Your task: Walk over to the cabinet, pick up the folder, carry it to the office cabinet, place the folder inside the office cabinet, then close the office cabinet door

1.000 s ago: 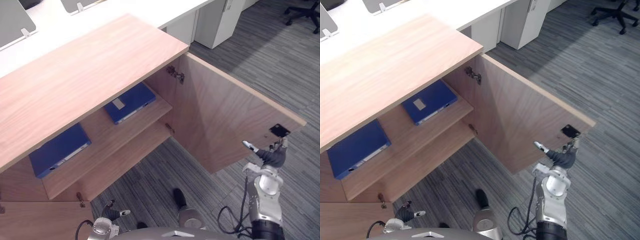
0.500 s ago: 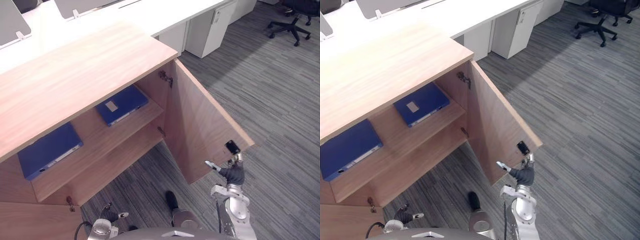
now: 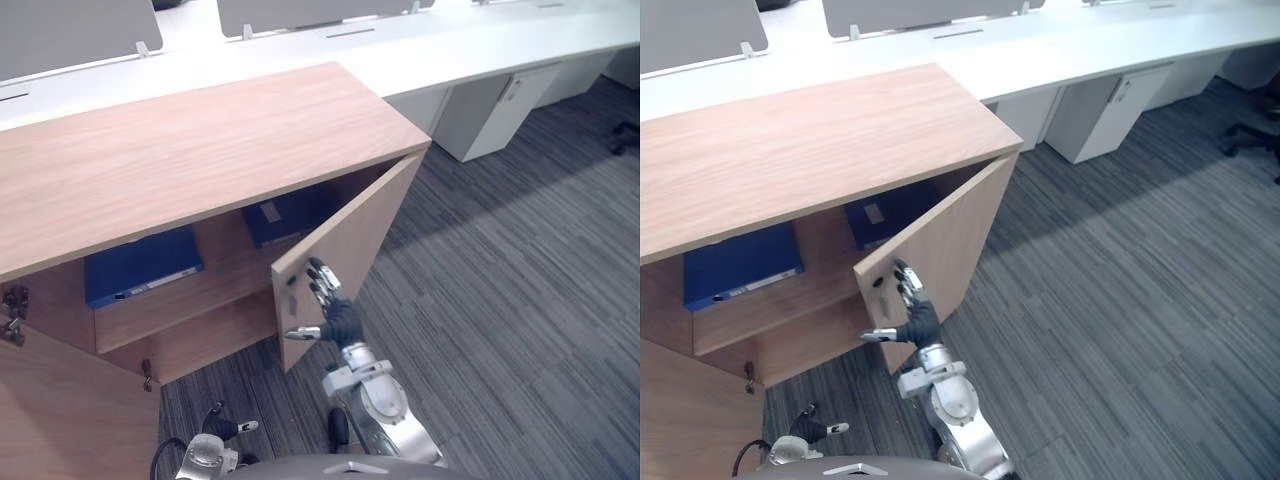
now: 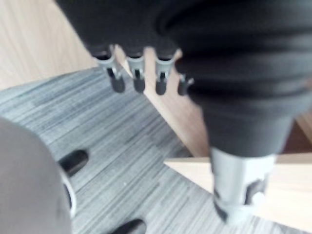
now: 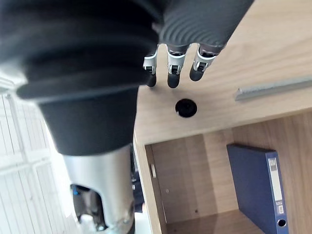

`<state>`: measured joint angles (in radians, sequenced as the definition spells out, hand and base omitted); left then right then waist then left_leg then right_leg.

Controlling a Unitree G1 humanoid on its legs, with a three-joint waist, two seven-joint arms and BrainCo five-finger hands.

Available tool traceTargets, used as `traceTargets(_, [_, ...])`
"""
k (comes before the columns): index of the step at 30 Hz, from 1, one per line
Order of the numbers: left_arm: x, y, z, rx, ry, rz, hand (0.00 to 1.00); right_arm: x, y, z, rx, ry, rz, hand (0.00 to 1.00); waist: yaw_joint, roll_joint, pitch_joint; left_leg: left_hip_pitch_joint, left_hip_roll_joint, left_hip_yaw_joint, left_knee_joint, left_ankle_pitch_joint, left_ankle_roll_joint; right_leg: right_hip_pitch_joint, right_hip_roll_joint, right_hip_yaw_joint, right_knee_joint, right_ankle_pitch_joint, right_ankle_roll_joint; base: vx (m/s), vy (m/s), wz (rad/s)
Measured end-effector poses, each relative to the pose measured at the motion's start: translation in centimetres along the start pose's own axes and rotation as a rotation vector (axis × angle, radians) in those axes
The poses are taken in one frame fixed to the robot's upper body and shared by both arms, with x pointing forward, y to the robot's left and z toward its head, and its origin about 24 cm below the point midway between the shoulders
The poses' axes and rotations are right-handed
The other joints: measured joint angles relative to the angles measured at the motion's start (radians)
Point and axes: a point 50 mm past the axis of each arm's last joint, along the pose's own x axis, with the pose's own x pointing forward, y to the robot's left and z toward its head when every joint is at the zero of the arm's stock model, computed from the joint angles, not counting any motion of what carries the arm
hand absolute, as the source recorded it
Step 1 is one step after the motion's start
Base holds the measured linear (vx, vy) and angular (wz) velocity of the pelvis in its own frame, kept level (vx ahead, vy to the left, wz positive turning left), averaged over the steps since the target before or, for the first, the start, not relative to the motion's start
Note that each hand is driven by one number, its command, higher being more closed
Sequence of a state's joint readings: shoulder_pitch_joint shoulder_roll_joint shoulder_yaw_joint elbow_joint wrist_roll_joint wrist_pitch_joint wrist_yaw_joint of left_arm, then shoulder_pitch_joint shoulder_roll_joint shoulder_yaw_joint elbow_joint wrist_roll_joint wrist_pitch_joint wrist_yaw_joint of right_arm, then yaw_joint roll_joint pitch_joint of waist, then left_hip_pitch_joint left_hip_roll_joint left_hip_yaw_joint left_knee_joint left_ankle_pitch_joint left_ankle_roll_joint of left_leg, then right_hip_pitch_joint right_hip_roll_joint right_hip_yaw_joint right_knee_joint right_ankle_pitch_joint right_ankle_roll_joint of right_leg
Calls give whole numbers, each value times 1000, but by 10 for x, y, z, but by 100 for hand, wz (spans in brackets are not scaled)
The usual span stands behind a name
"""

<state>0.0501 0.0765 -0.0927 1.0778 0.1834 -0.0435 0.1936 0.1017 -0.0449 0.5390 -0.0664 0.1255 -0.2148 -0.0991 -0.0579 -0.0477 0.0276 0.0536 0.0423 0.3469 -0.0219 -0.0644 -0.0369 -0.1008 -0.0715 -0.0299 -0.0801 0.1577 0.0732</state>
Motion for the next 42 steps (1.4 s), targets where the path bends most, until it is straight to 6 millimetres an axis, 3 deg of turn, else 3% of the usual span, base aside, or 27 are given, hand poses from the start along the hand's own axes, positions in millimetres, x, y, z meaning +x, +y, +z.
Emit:
traceTargets(5, [0, 1, 1, 26, -8, 1, 0, 21, -13, -3, -114, 2, -13, 0, 5, -11, -4, 1, -23, -46, -26, 11, 17, 14, -19, -40, 0, -9, 12, 1, 34, 26])
traceTargets(8, [1, 2, 5, 25, -20, 5, 0, 34, -28, -1, -193, -2, -66, 0, 34, -14, -4, -2, -30, -79, -35, 16, 24, 20, -30, -69, 11, -17, 23, -8, 17, 32])
traceTargets(13, [3, 11, 6, 31, -26, 26, 0, 29, -47, -7, -244, 40, -146, 0, 46, -34, -7, -4, -31, -143, -59, 32, 26, 32, -36, -113, 28, -43, 25, 0, -10, 41])
traceTargets(19, [2, 14, 5, 9, -28, 38, 0, -22, -75, -55, -226, 299, -293, 0, 51, -45, -12, -14, -34, -213, -57, 38, 27, 57, -44, -159, 32, -67, 18, 35, 0, 35])
traceTargets(27, [2, 13, 4, 5, -23, 24, 0, -98, -91, -129, -224, 752, -373, 0, 48, -52, -17, -15, -34, -235, -56, 44, 27, 67, -45, -181, 32, -71, 13, -21, -17, 8])
traceTargets(32, [2, 12, 6, 4, -27, 12, 0, -143, -98, -156, -239, 988, -411, 0, 46, -55, -20, -15, -37, -244, -63, 61, 25, 71, -48, -191, 33, -76, 9, -87, -30, 6])
traceTargets(42, [2, 11, 1, -37, -4, 9, 0, -160, -109, -165, -198, 1113, -507, 0, 35, -44, -28, 2, -37, -227, -65, 78, 17, 83, -49, -168, 33, -82, 14, -83, -14, -2])
